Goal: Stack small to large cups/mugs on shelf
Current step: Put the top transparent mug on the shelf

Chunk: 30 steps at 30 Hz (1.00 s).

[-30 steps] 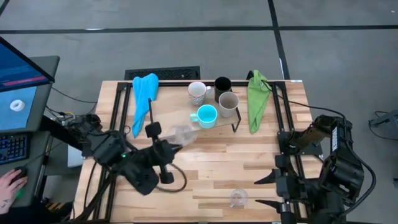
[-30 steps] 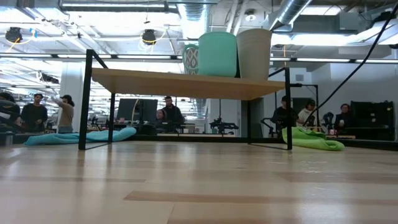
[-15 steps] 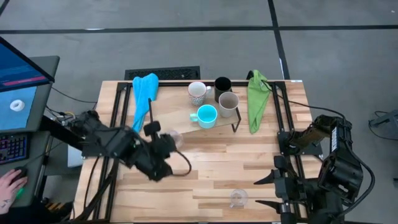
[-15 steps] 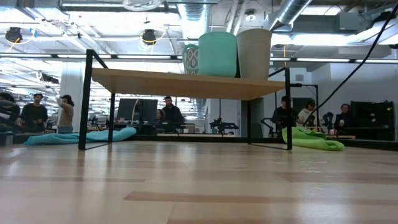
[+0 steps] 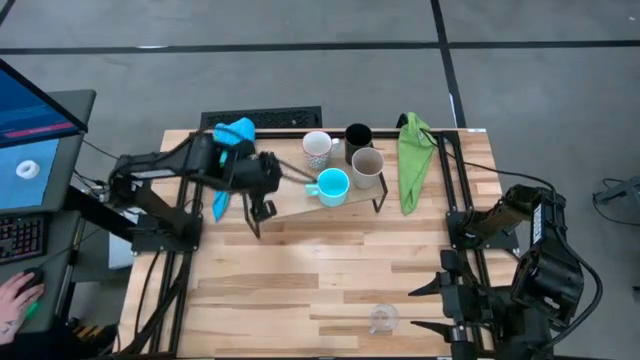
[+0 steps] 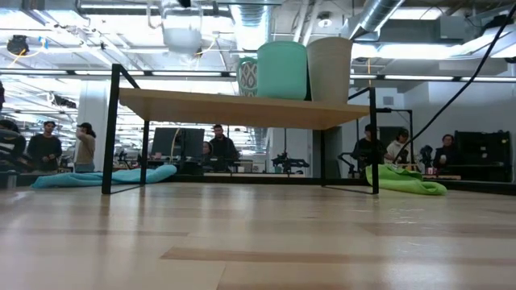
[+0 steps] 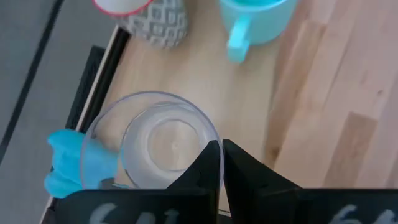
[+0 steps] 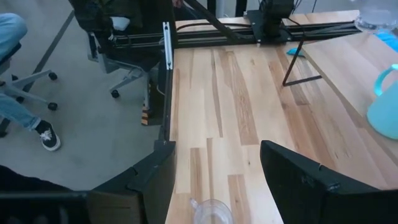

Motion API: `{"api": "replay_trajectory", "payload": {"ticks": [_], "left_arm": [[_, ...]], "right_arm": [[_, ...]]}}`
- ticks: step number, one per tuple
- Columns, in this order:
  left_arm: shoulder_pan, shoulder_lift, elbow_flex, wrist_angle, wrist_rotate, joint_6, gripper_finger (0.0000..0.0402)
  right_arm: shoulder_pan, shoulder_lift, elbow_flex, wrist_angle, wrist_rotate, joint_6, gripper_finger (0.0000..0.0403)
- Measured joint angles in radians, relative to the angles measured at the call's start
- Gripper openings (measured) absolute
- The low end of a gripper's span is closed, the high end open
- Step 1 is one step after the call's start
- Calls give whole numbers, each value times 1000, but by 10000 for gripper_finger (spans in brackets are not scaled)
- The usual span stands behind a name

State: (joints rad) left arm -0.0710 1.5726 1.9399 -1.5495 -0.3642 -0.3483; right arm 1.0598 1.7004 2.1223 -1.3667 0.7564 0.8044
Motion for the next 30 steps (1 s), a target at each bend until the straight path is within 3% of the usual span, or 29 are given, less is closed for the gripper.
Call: {"api": "replay_trajectory", "payload": {"ticks": [13, 17, 30], "left_arm": [[281, 5, -180, 162, 177, 207, 0], [323, 0, -231, 208, 229, 232, 0], [372, 20, -263, 267, 259, 280, 0]], "right_arm": [[-3, 0, 0, -51, 2, 60, 254], [-3, 0, 0, -60, 3, 61, 254], [-2, 0, 0, -77, 2, 62, 254]]}}
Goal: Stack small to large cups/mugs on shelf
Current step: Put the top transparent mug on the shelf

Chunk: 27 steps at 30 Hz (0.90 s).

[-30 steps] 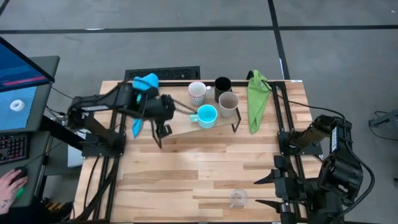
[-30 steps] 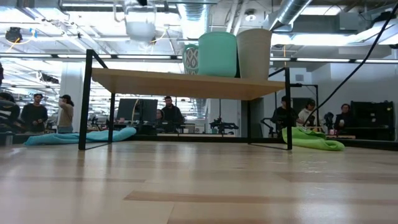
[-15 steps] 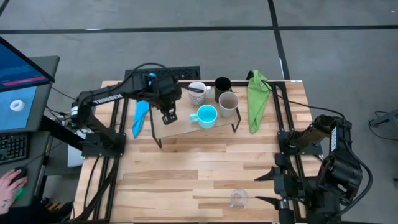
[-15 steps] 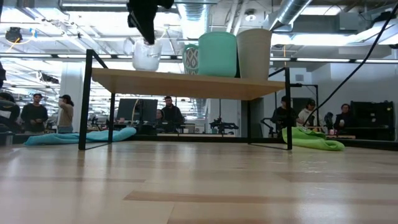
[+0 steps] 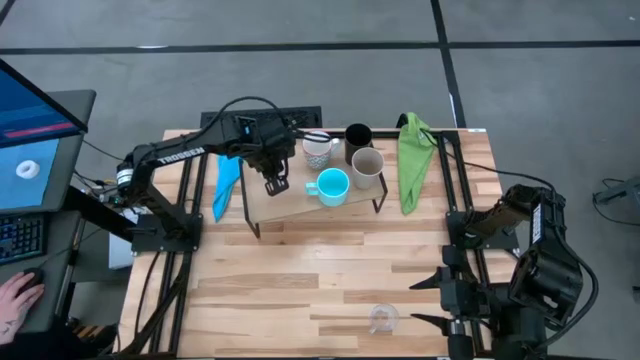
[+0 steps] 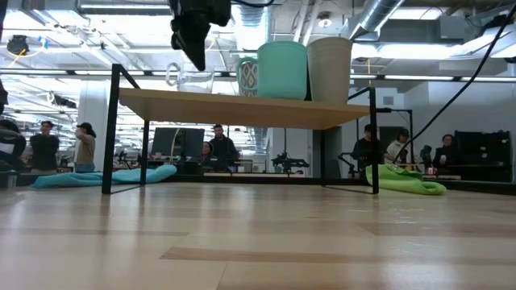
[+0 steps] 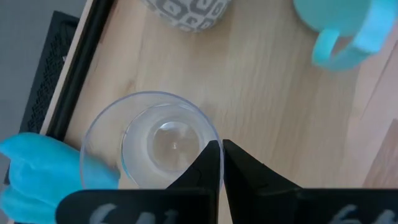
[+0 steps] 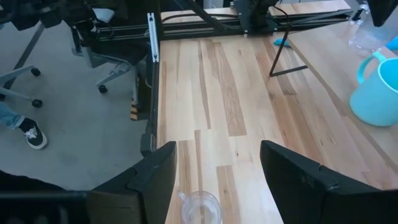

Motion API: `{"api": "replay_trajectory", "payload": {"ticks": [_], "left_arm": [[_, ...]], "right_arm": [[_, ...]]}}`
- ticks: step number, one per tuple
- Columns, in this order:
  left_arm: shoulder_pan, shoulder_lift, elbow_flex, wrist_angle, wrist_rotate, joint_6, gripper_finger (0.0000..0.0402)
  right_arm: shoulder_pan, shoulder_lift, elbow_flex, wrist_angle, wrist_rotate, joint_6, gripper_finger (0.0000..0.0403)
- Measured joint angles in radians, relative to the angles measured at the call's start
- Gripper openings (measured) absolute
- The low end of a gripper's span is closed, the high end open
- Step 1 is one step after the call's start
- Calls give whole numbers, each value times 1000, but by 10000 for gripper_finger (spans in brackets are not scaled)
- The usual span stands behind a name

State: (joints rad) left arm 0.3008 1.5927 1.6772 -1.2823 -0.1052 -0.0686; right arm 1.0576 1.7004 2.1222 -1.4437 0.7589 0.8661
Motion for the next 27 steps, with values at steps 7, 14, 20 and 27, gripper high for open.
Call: {"api": "replay_trajectory", "payload": {"ticks": [7, 14, 20, 27], "left_arm": [[17, 5, 2, 10, 21, 5, 0], [16, 6, 2, 11, 21, 13, 7], [17, 6, 2, 18, 21, 13, 10], [16, 6, 2, 18, 21, 27, 11]], "right_arm": [[0, 0, 0, -8, -2, 0, 254], [0, 0, 0, -20, -3, 0, 254], [0, 0, 0, -30, -3, 0, 254], [0, 0, 0, -37, -3, -1, 254]]}}
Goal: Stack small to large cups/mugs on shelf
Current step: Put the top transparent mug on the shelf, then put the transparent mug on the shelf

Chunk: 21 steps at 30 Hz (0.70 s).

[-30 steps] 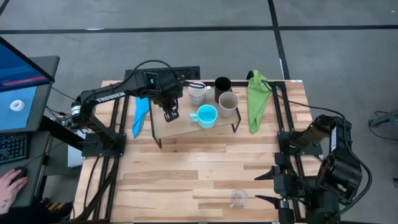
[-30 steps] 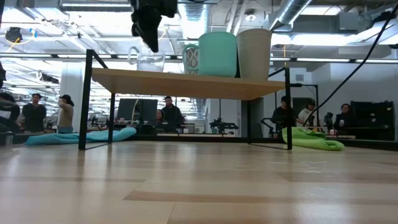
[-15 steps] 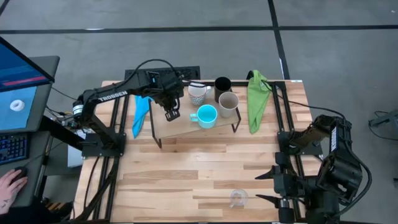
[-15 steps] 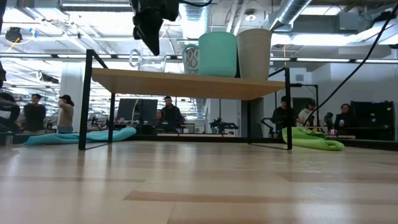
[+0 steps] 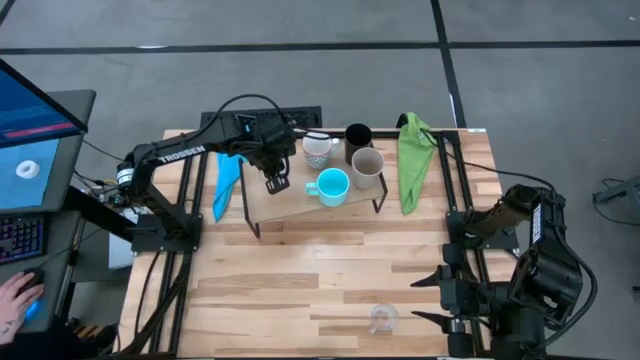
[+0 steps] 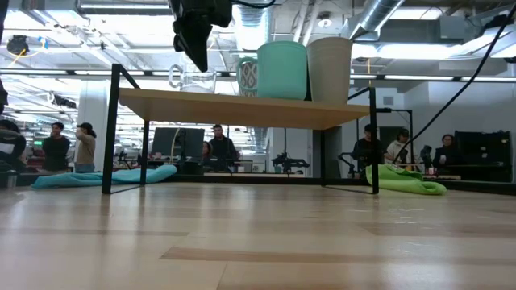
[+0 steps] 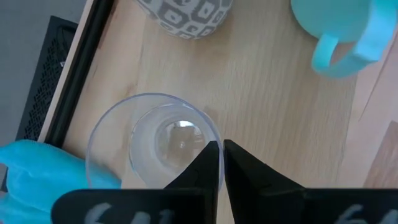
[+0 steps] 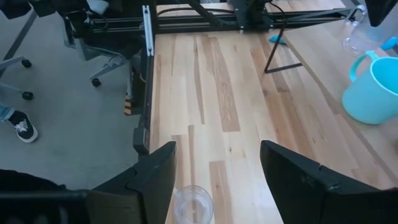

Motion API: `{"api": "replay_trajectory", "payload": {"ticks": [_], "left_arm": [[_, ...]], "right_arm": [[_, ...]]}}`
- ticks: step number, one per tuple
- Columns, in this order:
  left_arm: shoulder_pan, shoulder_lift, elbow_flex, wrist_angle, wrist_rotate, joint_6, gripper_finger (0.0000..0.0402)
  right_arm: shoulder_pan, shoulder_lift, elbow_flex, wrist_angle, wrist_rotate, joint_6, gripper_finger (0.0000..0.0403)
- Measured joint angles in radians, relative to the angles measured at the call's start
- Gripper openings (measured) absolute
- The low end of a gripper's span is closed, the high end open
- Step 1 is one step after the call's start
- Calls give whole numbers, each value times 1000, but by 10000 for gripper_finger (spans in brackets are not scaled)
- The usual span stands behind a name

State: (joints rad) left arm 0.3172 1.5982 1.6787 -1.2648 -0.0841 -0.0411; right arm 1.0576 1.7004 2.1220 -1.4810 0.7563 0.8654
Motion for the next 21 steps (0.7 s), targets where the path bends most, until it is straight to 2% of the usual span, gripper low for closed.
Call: {"api": "replay_trajectory", "payload": {"ticks": [13, 21], "left_arm": [[0, 0, 0, 0, 8, 27, 16], [0, 0, 0, 0, -16, 28, 84]], "right_arm": [[0, 0, 0, -5, 0, 0, 254], [0, 0, 0, -7, 0, 0, 254]]}}
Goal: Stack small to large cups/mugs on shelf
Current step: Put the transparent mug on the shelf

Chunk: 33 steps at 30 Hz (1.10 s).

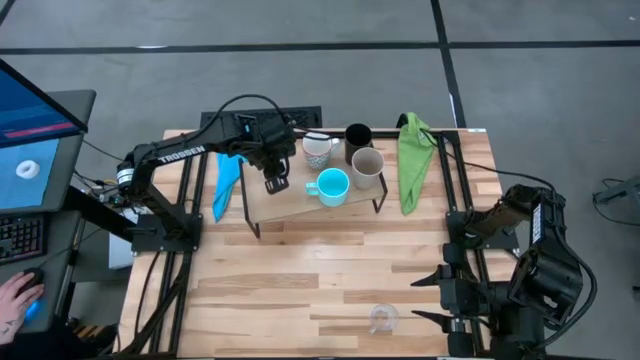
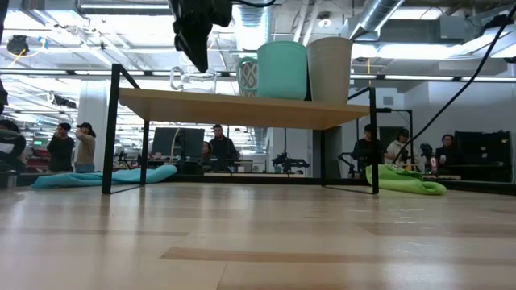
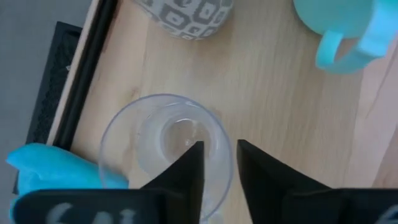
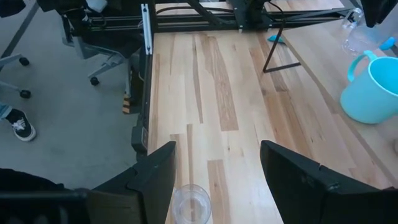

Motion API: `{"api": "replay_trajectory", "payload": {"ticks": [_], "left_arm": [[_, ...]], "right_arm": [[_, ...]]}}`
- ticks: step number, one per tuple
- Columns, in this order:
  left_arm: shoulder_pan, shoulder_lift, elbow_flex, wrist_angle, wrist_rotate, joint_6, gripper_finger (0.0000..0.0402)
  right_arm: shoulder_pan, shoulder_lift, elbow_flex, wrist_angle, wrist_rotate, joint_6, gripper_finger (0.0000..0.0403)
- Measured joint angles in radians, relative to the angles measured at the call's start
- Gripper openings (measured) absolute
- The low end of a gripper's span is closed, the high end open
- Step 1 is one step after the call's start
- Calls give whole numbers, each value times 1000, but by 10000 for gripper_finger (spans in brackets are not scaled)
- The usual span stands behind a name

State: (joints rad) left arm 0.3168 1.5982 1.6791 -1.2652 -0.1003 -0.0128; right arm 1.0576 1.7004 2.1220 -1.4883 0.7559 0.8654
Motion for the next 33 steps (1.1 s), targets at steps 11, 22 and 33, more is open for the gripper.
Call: {"api": "replay_trajectory", "payload": {"ticks": [11, 22, 33], "left_arm": [[-1, -1, 0, 0, 41, -31, 157], [-50, -2, 51, -10, 105, -61, 178], [-172, -3, 297, -18, 64, -129, 178]], "right_arm": [[0, 0, 0, 0, 0, 0, 254], [2, 0, 0, 9, -14, 0, 254], [2, 0, 0, -6, -88, 147, 254]]}}
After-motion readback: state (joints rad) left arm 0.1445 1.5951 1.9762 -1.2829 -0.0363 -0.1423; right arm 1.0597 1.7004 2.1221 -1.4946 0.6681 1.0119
